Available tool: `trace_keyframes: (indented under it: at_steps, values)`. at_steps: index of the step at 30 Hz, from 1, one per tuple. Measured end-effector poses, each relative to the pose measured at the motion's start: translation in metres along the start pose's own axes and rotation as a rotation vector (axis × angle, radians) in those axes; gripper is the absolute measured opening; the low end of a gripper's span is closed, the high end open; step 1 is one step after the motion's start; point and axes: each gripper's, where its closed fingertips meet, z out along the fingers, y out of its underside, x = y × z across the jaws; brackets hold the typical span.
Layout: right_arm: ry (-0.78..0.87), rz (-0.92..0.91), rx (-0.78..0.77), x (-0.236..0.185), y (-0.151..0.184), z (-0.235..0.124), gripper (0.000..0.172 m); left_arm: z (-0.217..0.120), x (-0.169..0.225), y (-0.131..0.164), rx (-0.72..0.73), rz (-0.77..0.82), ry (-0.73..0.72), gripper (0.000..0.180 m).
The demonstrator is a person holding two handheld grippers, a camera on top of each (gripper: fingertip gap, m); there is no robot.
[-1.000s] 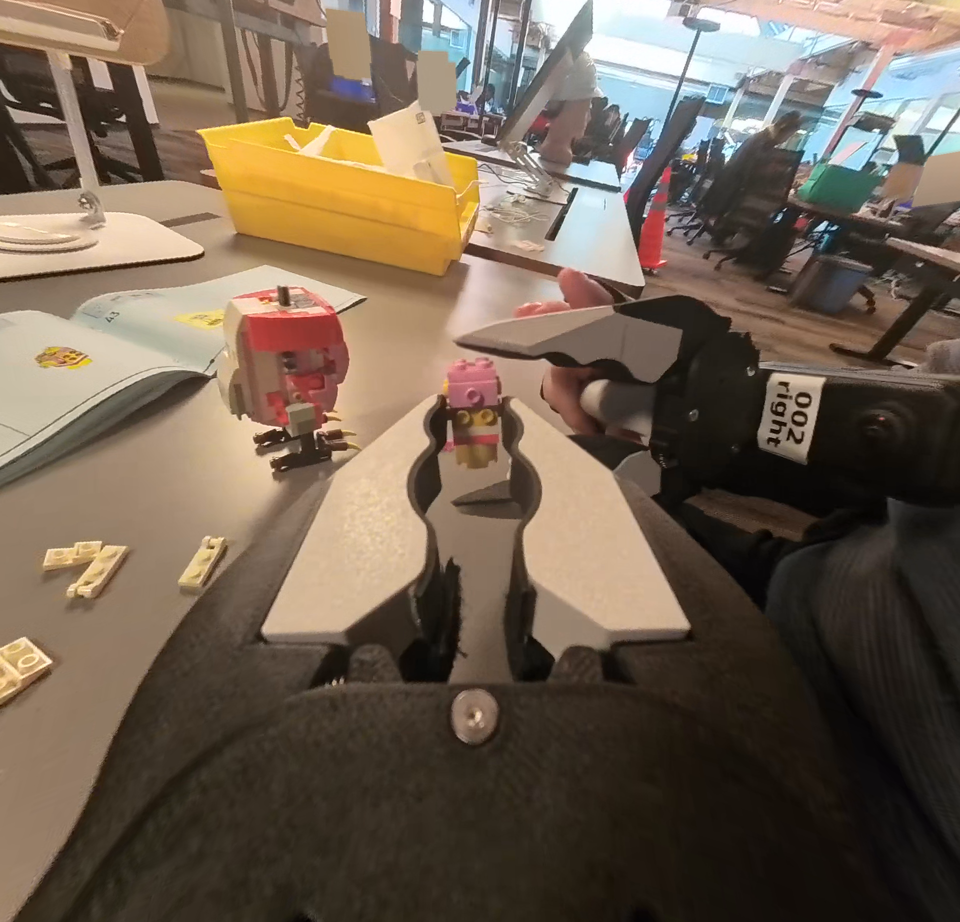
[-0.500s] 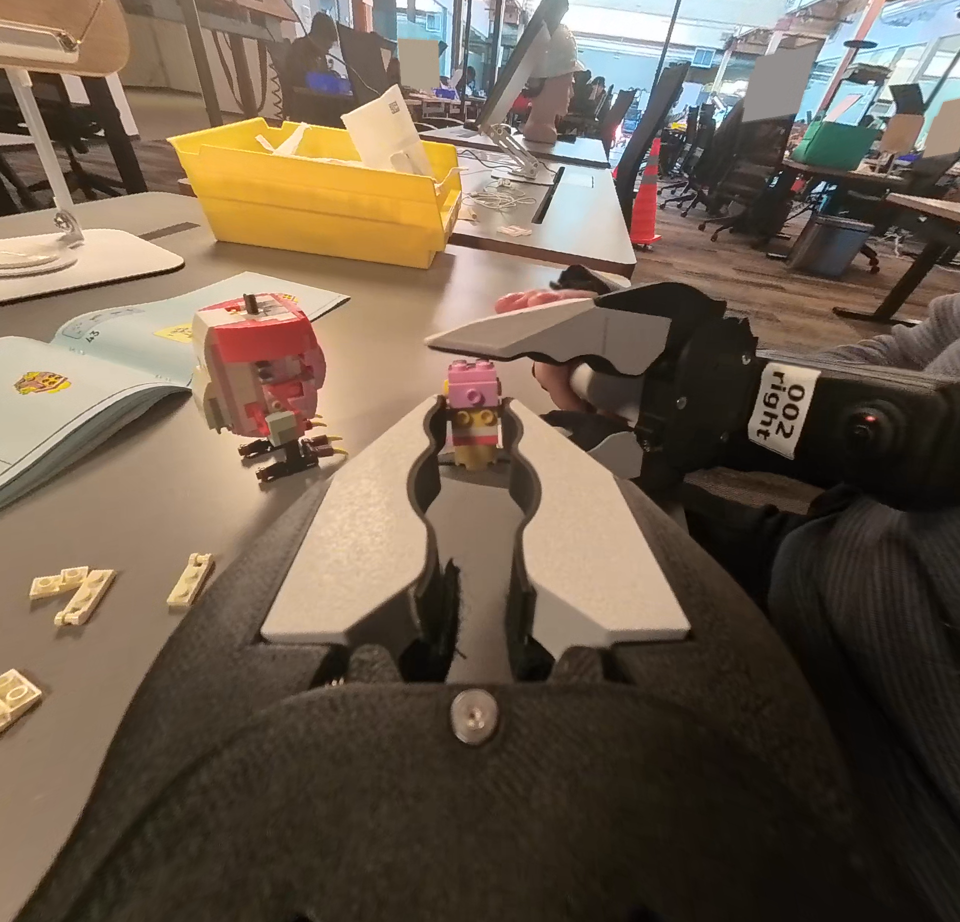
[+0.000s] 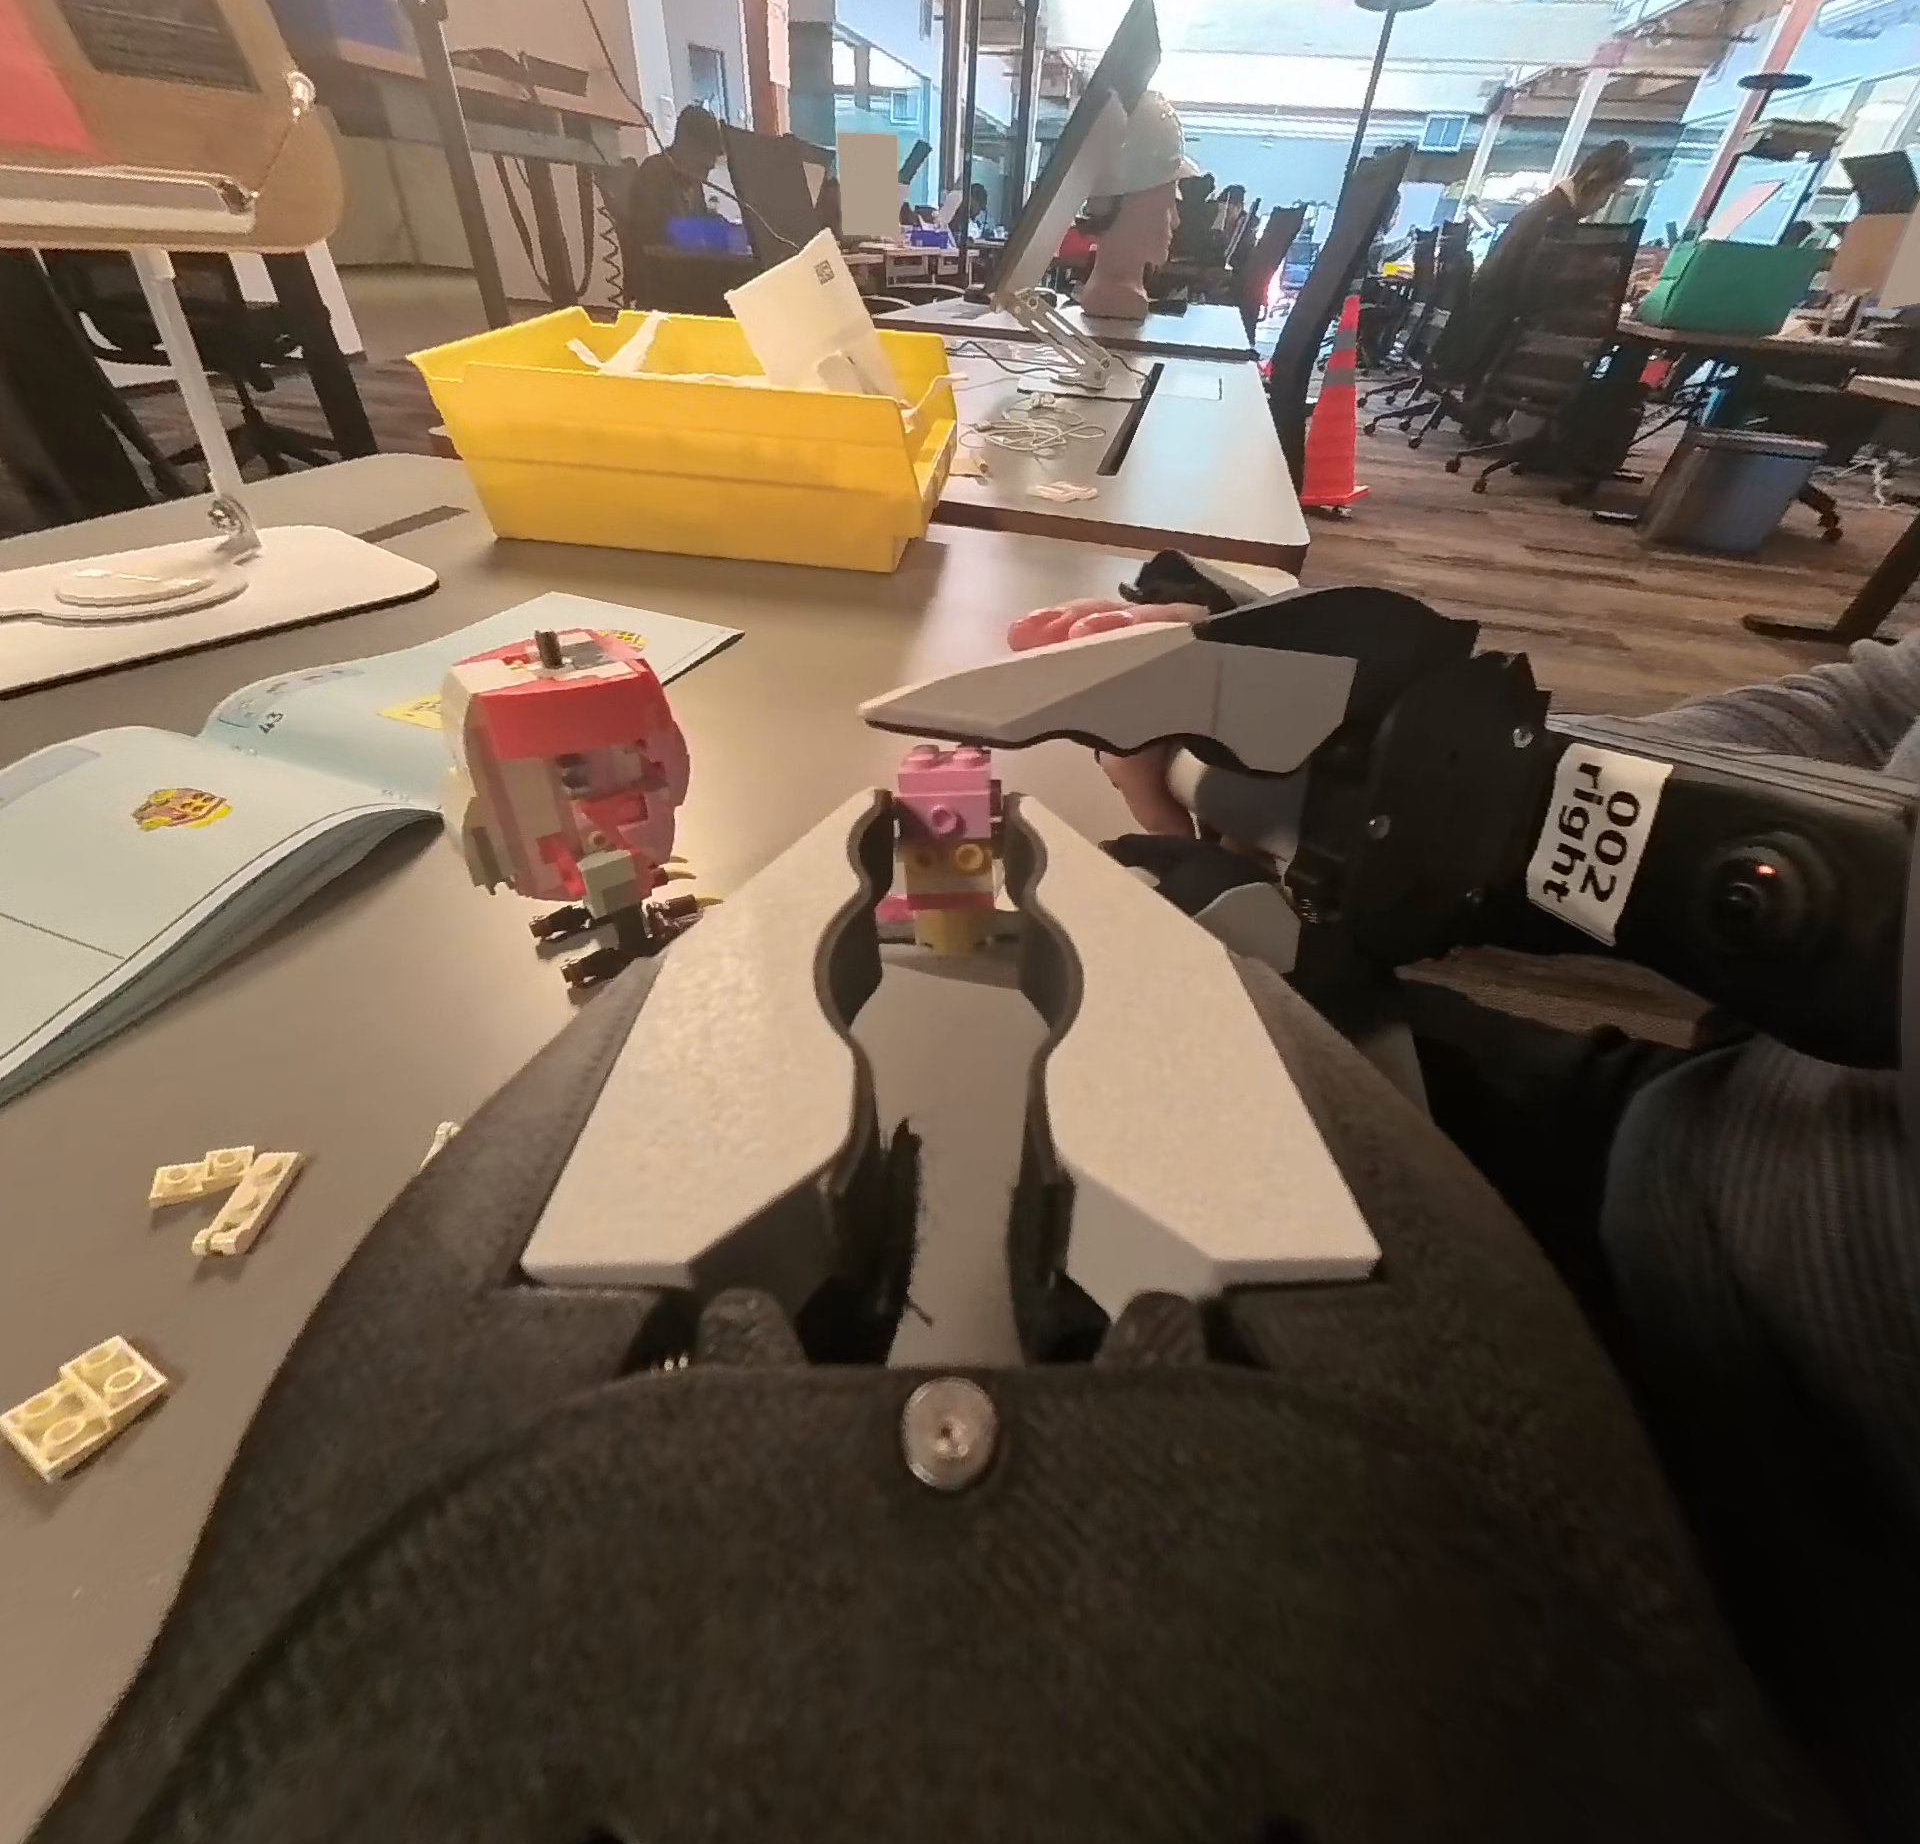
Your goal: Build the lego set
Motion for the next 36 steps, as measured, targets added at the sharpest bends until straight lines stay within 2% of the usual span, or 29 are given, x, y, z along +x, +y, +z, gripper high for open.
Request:
trace_keyframes:
  at_steps: [7, 10, 14, 16, 18, 20, 22, 23, 25, 28, 32, 34, 36]
  values:
    - [0.023, -0.043, -0.007, 0.001, 0.000, 0.001, 0.040, 0.000, -0.001, -0.001, 0.008, -0.011, 0.009, 0.018]
    - [0.028, -0.046, -0.023, 0.002, 0.003, 0.001, 0.040, 0.000, -0.003, -0.002, 0.014, 0.038, -0.042, 0.019]
    - [0.030, -0.026, -0.052, 0.005, 0.010, 0.001, 0.039, -0.018, 0.008, -0.024, 0.000, 0.095, -0.093, 0.034]
    - [0.025, -0.021, -0.059, 0.004, 0.012, 0.000, 0.039, -0.051, 0.018, -0.064, 0.076, 0.163, -0.156, 0.033]
    - [0.018, -0.014, -0.053, 0.003, 0.011, 0.000, 0.039, -0.095, 0.011, -0.104, 0.115, 0.236, -0.278, 0.033]
    - [0.012, -0.017, -0.052, 0.002, 0.011, 0.001, 0.039, -0.150, -0.022, -0.129, 0.065, 0.232, -0.500, 0.032]
    - [0.014, -0.020, -0.059, 0.002, 0.012, 0.001, 0.039, -0.211, -0.065, -0.137, -0.035, 0.163, -0.740, 0.033]
    - [0.015, -0.019, -0.064, 0.003, 0.013, 0.000, 0.039, -0.235, -0.083, -0.130, -0.129, 0.106, -0.807, 0.035]
    - [0.014, -0.010, -0.071, 0.003, 0.014, 0.000, 0.040, -0.270, -0.108, -0.093, -0.390, -0.085, -0.846, 0.035]
    - [0.011, -0.008, -0.075, 0.002, 0.015, 0.001, 0.039, -0.289, -0.104, -0.023, -0.754, -0.420, -0.708, 0.031]
    - [0.012, -0.012, -0.077, 0.002, 0.015, 0.001, 0.040, -0.301, -0.083, 0.045, -1.071, -0.691, -0.513, 0.028]
    - [0.010, -0.008, -0.079, 0.002, 0.016, 0.001, 0.040, -0.312, -0.078, 0.072, -1.220, -0.784, -0.497, 0.027]
    - [0.008, -0.006, -0.079, 0.002, 0.016, 0.001, 0.039, -0.326, -0.080, 0.092, -1.355, -0.766, -0.506, 0.023]
